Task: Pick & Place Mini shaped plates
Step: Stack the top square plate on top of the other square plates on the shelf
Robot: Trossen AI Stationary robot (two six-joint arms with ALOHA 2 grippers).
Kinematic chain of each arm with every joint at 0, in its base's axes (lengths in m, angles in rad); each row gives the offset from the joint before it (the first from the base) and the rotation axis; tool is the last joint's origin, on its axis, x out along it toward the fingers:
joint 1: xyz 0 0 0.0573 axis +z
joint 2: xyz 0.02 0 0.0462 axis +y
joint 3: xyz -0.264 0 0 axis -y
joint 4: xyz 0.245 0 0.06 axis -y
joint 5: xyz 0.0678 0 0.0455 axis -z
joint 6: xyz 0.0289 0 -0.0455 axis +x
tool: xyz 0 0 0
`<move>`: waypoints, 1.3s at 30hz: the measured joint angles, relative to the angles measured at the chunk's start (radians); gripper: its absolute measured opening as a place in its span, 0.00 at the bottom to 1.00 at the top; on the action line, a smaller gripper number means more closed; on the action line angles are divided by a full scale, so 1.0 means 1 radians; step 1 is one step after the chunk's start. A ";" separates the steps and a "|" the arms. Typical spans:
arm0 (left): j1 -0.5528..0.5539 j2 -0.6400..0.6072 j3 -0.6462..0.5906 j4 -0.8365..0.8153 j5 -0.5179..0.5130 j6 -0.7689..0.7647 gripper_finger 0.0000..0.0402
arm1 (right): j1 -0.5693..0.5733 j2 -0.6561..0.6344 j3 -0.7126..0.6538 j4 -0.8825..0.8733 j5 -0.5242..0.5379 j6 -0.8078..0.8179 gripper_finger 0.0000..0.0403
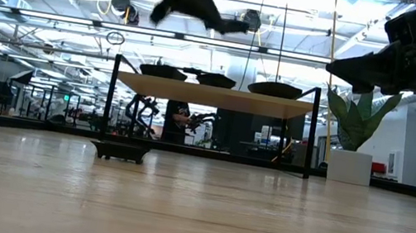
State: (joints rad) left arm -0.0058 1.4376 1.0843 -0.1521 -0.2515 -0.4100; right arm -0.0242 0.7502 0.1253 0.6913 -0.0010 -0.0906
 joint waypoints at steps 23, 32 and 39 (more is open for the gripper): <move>0.321 0.212 0.325 -0.269 0.069 0.090 0.02 | 0.000 0.000 0.000 0.001 0.000 0.000 0.23; 0.341 0.227 0.325 -0.268 0.039 0.101 0.03 | 0.000 0.000 0.000 0.000 -0.001 0.000 0.23; 0.347 0.227 0.325 -0.287 0.029 0.105 0.04 | 0.000 0.000 0.000 0.000 -0.001 0.000 0.23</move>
State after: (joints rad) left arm 0.3408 1.6650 1.4090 -0.4393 -0.2222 -0.3053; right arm -0.0245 0.7502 0.1253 0.6910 -0.0017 -0.0902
